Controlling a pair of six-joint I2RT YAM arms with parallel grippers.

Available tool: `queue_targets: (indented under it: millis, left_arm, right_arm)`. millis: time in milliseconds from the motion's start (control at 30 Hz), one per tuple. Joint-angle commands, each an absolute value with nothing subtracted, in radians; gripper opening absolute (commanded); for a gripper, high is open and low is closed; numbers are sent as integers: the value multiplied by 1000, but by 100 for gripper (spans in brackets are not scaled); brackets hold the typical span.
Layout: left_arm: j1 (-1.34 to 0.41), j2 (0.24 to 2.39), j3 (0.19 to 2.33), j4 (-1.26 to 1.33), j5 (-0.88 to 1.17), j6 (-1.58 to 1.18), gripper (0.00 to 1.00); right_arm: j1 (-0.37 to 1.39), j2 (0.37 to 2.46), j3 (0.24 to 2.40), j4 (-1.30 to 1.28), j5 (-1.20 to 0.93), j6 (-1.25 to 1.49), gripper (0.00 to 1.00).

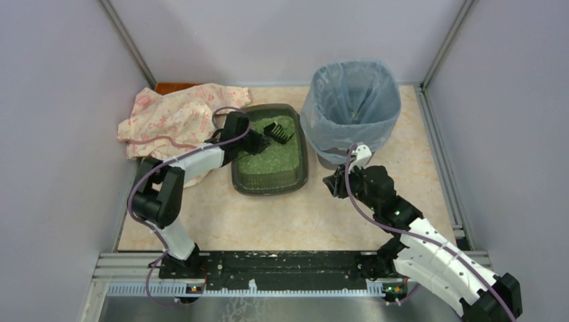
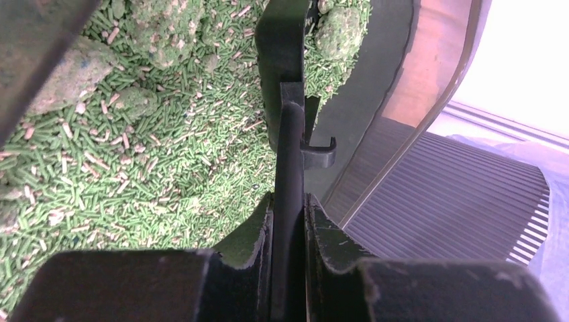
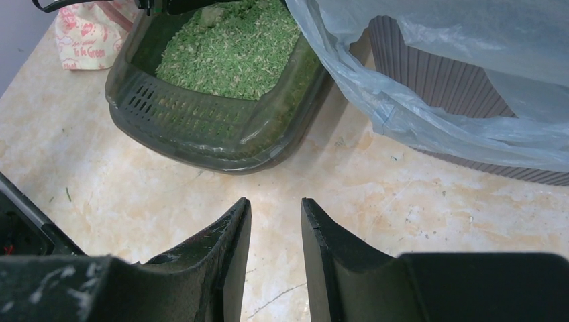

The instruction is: Clean the litter box

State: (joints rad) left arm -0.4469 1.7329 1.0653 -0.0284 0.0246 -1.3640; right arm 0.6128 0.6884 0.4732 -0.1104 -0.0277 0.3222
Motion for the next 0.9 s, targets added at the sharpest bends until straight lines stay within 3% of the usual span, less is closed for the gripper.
queue_targets:
  millis: [0, 600, 867]
  left_arm:
    - [-446, 1824, 962, 8, 68, -1390, 0]
    - [-430, 1866, 624, 608, 235, -1410, 0]
    - [-412, 1817, 515, 681, 235, -1398, 0]
  right_arm:
    - [611, 670, 538, -106, -27, 311, 34]
    - [611, 700, 561, -116, -40, 319, 34]
    - [611, 706, 554, -111, -46, 325, 34]
